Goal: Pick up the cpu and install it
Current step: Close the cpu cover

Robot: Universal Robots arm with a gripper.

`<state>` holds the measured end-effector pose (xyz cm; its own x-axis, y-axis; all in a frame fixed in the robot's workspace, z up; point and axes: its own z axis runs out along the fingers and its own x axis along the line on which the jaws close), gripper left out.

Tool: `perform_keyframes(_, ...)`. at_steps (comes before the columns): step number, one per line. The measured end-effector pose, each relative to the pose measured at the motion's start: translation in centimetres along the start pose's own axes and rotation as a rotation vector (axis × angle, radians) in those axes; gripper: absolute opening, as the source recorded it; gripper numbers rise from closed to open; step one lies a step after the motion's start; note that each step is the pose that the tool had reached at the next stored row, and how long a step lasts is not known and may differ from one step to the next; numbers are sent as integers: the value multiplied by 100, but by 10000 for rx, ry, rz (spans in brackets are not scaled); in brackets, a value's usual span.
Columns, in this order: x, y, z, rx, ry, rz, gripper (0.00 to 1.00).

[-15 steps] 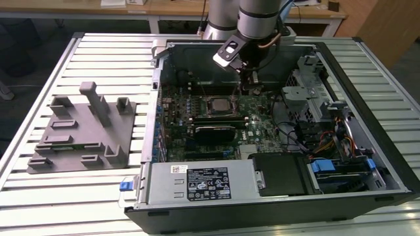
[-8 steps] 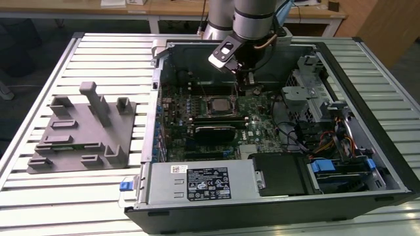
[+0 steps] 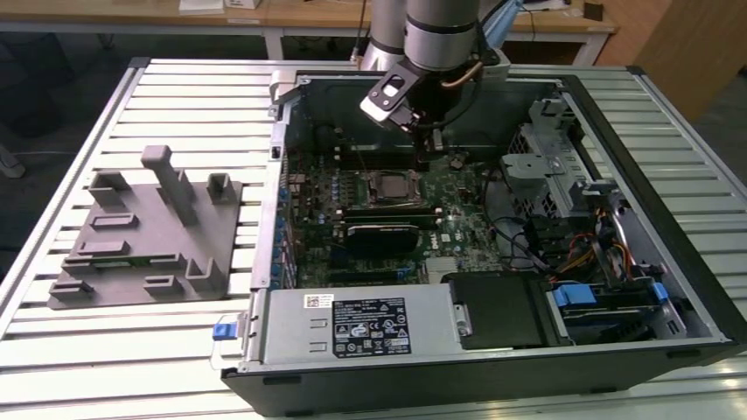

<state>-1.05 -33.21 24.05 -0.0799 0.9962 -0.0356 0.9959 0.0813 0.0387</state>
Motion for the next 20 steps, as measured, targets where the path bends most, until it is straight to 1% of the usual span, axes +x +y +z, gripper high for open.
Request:
perform_keyframes(7,13,-166,4,1,-2,-1,11)
perform_keyframes(14,10,-248,8,1,-1,0,11)
perform_keyframes(15,7,-251,9,9,0,-1,11)
perform_keyframes(18,1,-254,14,101,7,-6,11)
perform_keyframes(20,-4,-259,27,135,10,-11,11)
